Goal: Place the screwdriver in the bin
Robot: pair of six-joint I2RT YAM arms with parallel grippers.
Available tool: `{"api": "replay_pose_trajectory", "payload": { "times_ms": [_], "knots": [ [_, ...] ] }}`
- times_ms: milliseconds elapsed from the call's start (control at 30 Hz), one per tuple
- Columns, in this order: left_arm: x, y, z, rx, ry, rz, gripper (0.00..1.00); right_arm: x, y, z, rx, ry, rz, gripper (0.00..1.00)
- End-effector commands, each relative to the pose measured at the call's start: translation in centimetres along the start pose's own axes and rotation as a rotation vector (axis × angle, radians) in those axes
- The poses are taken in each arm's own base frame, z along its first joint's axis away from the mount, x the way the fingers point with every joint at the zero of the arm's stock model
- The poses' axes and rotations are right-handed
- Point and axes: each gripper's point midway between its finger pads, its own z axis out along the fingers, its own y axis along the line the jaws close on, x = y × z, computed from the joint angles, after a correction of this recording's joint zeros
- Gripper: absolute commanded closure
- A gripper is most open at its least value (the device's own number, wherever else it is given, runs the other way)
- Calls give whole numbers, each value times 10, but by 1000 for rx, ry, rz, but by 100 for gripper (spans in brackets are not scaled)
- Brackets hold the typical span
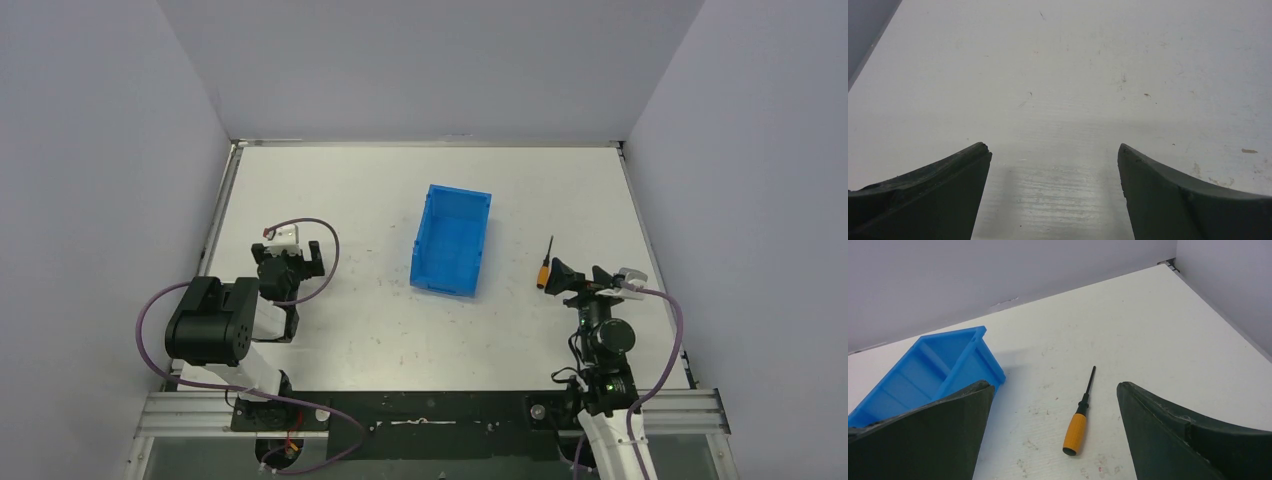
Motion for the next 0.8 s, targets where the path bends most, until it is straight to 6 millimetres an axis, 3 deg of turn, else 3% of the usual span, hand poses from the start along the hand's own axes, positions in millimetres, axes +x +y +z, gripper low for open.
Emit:
{"api": "replay_pose_trajectory", "payload": {
  "times_ms": [0, 267, 467, 600, 767],
  "knots": [
    [-22, -3, 7, 9, -72, -15, 3, -27, 2, 0, 15, -63, 18, 0],
    [-22, -3, 7, 9, -71, -15, 3, -52, 15, 22, 27, 55, -33, 0],
    [-23, -3, 7, 9, -73, -15, 3, -29, 12, 62, 141, 389, -79, 0],
    [-23, -3, 7, 8, -72, -16, 3, 20, -4, 82, 250, 685, -140, 0],
    [-22, -3, 7, 7, -70, -14, 3, 82, -17, 90, 282, 934, -189, 1]
  ]
}}
